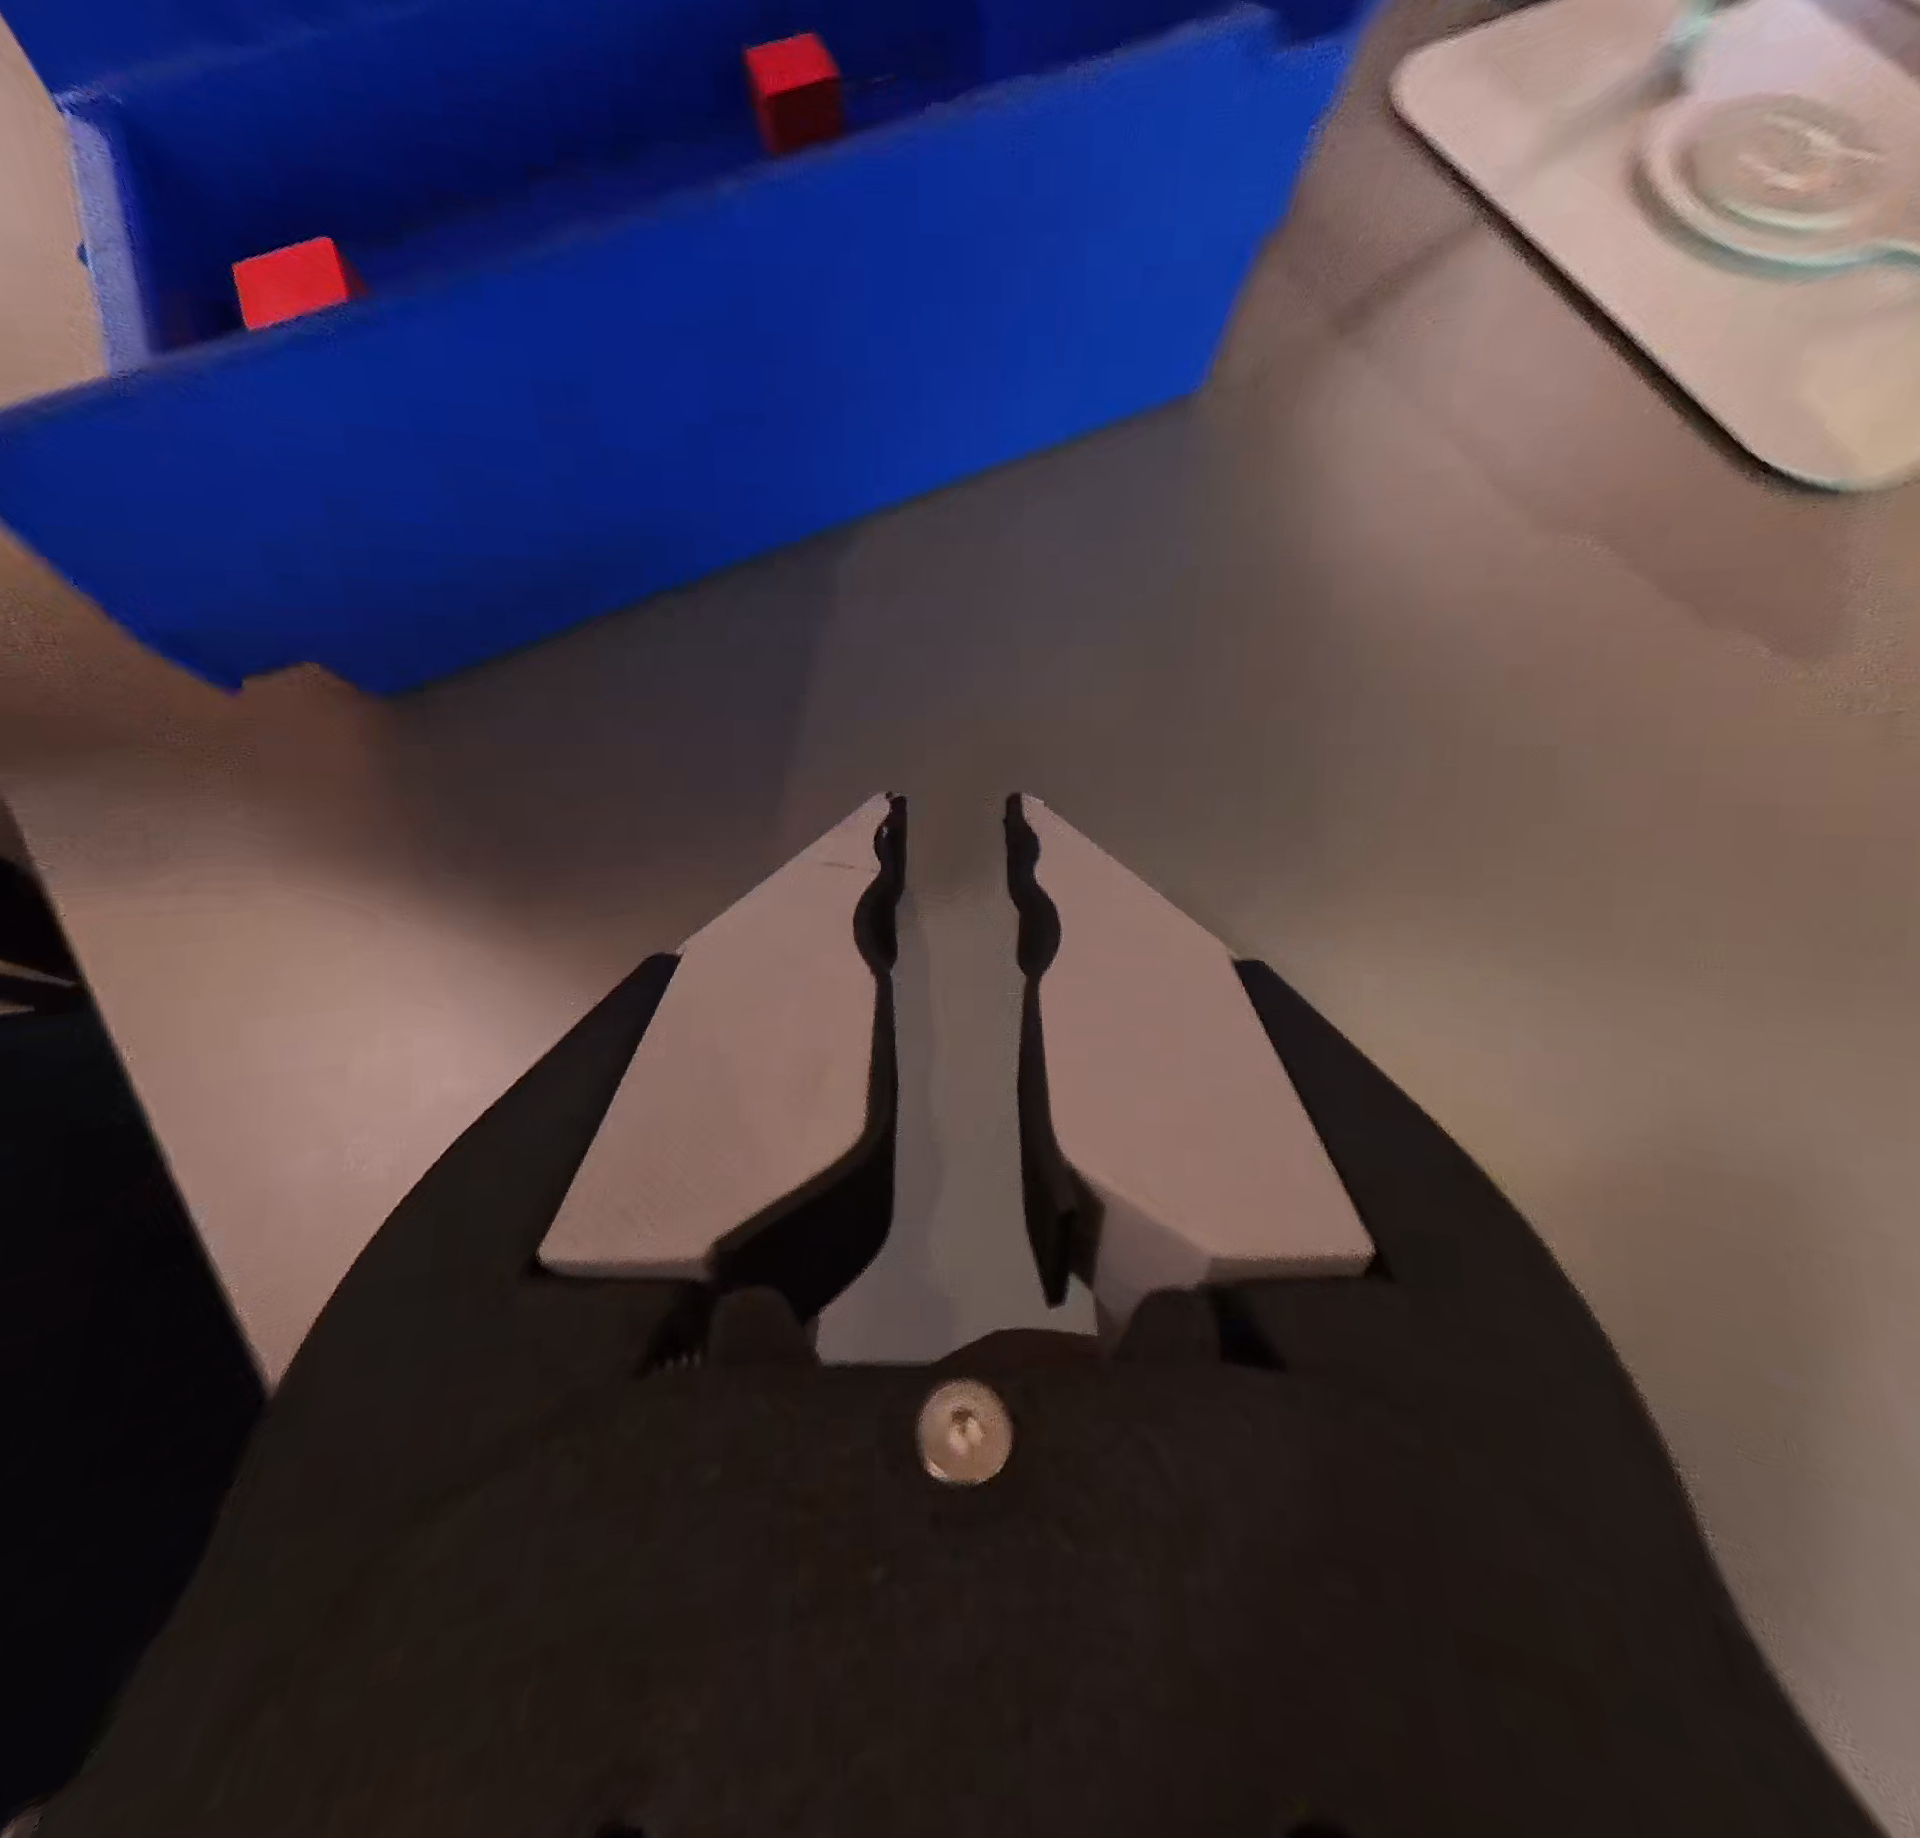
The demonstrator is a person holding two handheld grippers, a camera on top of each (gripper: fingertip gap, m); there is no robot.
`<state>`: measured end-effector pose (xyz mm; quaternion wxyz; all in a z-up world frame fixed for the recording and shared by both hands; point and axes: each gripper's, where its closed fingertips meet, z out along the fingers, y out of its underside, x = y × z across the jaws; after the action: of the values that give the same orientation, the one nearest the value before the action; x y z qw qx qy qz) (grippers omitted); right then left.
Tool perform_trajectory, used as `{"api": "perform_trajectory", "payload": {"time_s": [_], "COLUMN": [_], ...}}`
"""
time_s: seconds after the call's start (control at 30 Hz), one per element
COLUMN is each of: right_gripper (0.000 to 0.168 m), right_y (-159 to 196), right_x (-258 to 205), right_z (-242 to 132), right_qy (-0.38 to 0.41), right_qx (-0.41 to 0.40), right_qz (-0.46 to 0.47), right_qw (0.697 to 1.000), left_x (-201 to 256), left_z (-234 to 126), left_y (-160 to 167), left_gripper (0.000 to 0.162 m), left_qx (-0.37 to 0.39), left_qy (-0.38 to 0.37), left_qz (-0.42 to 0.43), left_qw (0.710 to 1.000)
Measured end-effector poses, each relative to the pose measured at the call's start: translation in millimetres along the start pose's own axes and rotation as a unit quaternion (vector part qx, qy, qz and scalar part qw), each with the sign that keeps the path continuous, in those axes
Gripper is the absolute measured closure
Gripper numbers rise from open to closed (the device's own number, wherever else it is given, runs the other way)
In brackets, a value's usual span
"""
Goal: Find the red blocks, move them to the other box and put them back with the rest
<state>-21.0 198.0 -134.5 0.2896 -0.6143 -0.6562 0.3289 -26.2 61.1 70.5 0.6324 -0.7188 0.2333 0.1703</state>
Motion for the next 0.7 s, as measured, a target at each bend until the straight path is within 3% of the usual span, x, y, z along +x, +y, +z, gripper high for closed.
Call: {"api": "perform_trajectory", "payload": {"time_s": [0.23,0.37,0.5,0.63,0.7], "right_gripper": [0.146,0.146,0.146,0.145,0.142], "right_y": [75.8,97.3,105.9,108.5,107.5], "right_x": [45.3,59.8,60.4,65.3,70.2], "right_z": [-134.9,-193.1,-213.5,-200.1,-189.4], "right_qy": [0.1,0.153,0.169,0.183,0.193], "right_qx": [0.045,0.101,0.139,0.138,0.127], "right_qz": [0.057,0.089,0.099,0.098,0.102], "right_qw": [0.992,0.979,0.971,0.968,0.968], "left_x": [85.1,134.7,181.8,212.4,216.3], "left_z": [68.5,117.2,159.8,200.7,209.6], "left_y": [-48.8,-41.9,-0.9,31.9,38.0], "left_gripper": [0.158,0.158,0.158,0.159,0.152], "left_qx": [0.049,0.035,-0.019,-0.048,-0.062], "left_qy": [0.091,0.12,0.144,0.171,0.161], "left_qz": [0.007,-0.017,-0.036,-0.088,-0.07], "left_qw": [0.995,0.992,0.989,0.98,0.983]}}
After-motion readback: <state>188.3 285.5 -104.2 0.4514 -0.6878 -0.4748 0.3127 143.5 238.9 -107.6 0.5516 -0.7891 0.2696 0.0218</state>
